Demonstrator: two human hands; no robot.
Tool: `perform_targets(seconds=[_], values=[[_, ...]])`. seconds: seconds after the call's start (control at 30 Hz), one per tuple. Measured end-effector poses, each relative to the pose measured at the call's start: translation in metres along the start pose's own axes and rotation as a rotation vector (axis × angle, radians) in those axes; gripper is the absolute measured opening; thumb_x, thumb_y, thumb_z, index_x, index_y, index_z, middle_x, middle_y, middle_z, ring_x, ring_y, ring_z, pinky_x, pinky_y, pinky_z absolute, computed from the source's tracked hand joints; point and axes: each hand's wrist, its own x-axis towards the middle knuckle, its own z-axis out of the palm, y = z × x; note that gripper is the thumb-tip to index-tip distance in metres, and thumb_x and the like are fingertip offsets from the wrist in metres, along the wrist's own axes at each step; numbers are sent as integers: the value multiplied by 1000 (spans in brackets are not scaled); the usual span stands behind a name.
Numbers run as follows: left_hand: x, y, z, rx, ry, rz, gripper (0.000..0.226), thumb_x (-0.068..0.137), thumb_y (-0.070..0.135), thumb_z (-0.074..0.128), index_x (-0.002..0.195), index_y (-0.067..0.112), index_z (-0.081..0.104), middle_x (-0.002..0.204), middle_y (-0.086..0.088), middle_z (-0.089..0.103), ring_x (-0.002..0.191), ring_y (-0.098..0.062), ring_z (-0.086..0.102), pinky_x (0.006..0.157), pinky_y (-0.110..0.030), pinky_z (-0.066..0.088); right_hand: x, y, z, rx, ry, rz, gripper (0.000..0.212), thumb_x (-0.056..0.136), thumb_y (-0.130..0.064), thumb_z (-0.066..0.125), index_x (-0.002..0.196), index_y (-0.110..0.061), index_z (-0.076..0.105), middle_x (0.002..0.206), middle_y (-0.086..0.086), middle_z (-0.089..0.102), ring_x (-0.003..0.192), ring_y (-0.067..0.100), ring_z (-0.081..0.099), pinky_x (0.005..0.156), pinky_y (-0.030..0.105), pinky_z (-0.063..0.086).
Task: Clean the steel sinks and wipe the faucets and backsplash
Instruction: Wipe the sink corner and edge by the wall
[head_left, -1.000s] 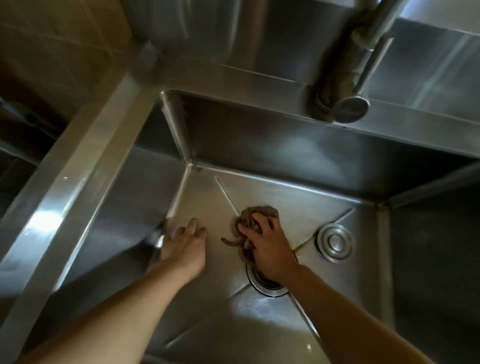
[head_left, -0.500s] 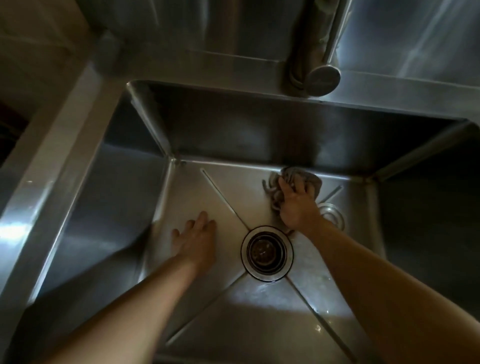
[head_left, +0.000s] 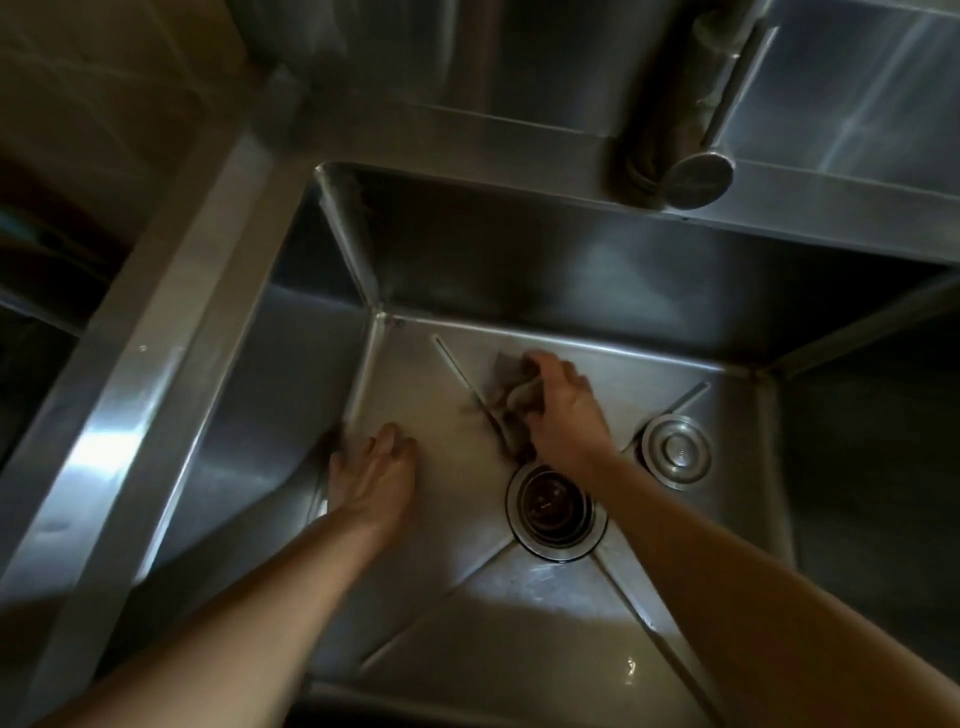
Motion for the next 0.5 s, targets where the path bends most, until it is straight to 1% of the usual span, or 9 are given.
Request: perform_targets(seconds=[0.03,0.1,0.17,0.23,0.3,0.33,0.37,0.43,0.5], values=[[-2,-6,2,18,-14,-2,49,88,15,49,135,21,38,148,0,25,130,-25,37,104,-43,33,14,-4,-3,-73,2,31,64,89,-12,54,146,-22,28,145,7,35,132,30,29,105,42,34],[-6,-14,9,37,-71,-11,57,90,17,47,144,19,28,156,2,11,136,-24,30,108,-42,28,38,-3,6,-337,-128,27,60,96,-26,44,151,-21,19,158,8,15,144,30,8,116,45,13],[-9,-20,12,43,-92,-5,61,92,20,46,147,20,21,159,5,0,140,-23,23,111,-42,22,44,1,24,-448,-238,-10,61,96,-37,33,152,-22,15,160,10,5,146,33,0,118,46,2],[-8,-24,13,53,-66,30,59,90,21,48,145,21,26,159,4,1,140,-24,24,110,-40,23,25,1,41,-490,-272,-111,66,87,-36,34,151,-24,23,159,11,11,142,42,11,117,49,10],[-7,-24,9,39,-67,29,56,91,18,45,144,23,28,160,4,1,141,-23,21,112,-42,22,-9,-2,53,-477,-258,-284,67,72,-28,51,139,-22,48,147,19,38,125,50,40,107,54,32],[-8,-23,8,26,-81,15,55,93,16,42,145,23,27,160,5,0,143,-22,18,113,-44,20,-28,-1,58,-465,-266,-361,65,65,-26,57,130,-21,57,138,20,49,115,49,49,100,55,41],[-9,-22,7,15,-92,2,56,93,14,41,147,23,26,160,5,-2,144,-21,15,114,-45,18,-49,1,64,-482,-277,-441,60,65,-25,58,125,-22,60,132,19,54,110,48,52,95,54,45],[-16,-18,8,10,-107,-7,60,91,12,42,147,23,25,160,5,-3,144,-22,13,115,-46,18,-89,8,73,-512,-371,-568,49,74,-31,51,121,-26,62,130,13,58,113,45,54,92,55,49],[-24,-16,11,22,-119,0,61,90,11,43,147,22,25,159,4,-3,144,-22,14,114,-46,19,-123,19,77,-559,-427,-669,46,72,-34,62,118,-32,64,133,5,57,117,40,55,90,53,51]])
